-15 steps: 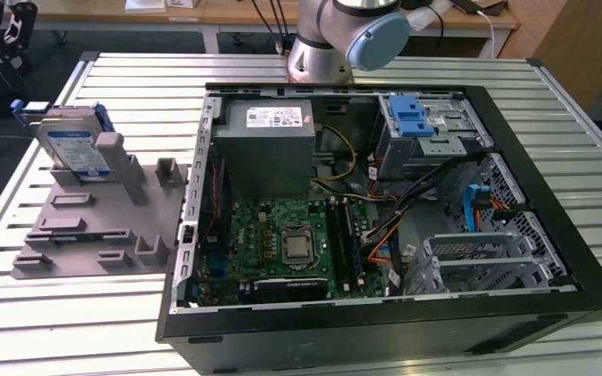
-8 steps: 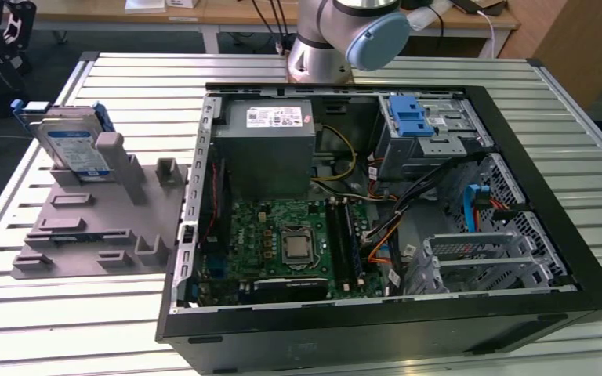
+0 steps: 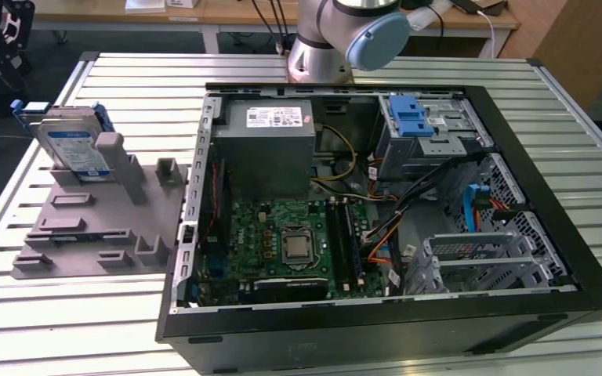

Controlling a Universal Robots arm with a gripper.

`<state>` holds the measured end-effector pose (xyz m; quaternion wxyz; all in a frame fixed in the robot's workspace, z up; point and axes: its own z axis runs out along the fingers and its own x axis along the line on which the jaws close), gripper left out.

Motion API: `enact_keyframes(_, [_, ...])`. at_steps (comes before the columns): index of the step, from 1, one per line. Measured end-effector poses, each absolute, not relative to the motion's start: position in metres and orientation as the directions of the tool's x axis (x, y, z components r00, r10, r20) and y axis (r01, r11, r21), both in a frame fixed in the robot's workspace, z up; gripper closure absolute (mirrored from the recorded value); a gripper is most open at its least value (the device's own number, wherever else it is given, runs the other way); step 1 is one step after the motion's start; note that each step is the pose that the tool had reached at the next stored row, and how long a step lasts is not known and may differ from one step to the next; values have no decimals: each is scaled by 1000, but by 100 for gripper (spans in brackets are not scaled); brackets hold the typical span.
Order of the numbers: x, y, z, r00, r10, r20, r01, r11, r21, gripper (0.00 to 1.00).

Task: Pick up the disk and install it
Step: 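Pick up the disk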

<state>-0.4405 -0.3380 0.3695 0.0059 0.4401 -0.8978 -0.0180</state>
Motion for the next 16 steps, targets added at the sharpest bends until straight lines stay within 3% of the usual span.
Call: enact_keyframes(16, [-440,-338,369,-495,-869,-5,-868,495,38,89])
